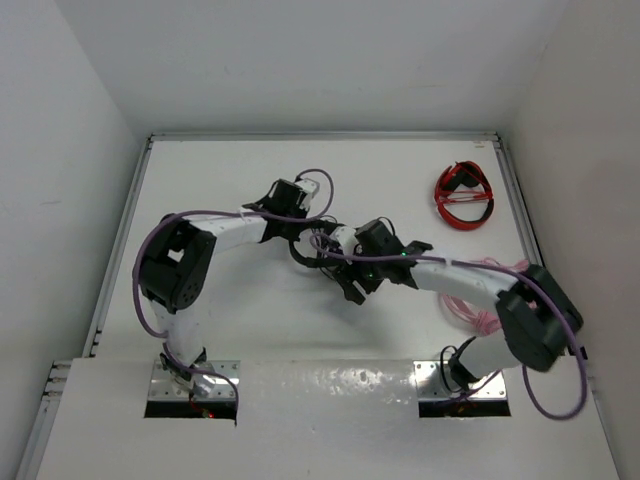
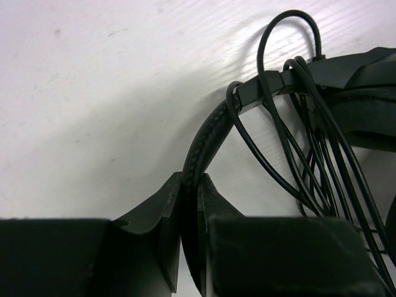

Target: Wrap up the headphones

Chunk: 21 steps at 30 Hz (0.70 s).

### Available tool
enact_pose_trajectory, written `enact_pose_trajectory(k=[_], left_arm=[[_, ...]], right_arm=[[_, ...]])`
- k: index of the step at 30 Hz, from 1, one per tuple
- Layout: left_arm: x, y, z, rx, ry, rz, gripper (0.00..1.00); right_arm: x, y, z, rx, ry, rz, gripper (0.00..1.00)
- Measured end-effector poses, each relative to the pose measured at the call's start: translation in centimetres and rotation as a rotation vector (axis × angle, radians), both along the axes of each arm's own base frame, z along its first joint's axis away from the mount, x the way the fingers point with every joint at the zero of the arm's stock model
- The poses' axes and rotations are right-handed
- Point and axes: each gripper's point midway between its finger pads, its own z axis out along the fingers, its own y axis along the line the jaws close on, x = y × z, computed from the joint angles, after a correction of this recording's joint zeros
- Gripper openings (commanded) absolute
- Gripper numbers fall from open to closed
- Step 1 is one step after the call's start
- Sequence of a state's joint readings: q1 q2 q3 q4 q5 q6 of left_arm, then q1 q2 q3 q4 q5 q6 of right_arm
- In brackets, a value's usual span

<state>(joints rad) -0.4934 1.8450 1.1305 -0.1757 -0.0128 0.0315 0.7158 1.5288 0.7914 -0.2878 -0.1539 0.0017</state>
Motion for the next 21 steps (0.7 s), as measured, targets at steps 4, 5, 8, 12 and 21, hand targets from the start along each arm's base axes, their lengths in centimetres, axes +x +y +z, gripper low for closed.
enact_pose_trajectory(k=[4,5,8,12,21], left_arm=[[-0.7,-2.3,0.1,0.032,-0.059,-0.048,0.0],[-0.8,-3.0,0.2,0.037,-0.078,-0.061,0.0],[-1.5,-4.6,0.2,0.055,-0.123,-0.093,0.0],[-2.2,-5.2,-0.2,0.084,-0.152,-0.111,0.38],[-4.0,-3.1,-0.8,0.164,-0.077,-0.122,0.81]], right_arm=[[0.3,-0.9,4.6,0.09,-0.152,-0.059,0.78],[0.8,-1.1,5.9,0.112,-0.201,-0.083,0.79],[2.4,-2.0,10.0,0.171,-0.343,-0.179,0.84],[4.0,-4.0,11.8,0.167,-0.429,-0.294,0.85],[6.0,-8.4,12.1,0.052,-0.509,-0.518,0.94]])
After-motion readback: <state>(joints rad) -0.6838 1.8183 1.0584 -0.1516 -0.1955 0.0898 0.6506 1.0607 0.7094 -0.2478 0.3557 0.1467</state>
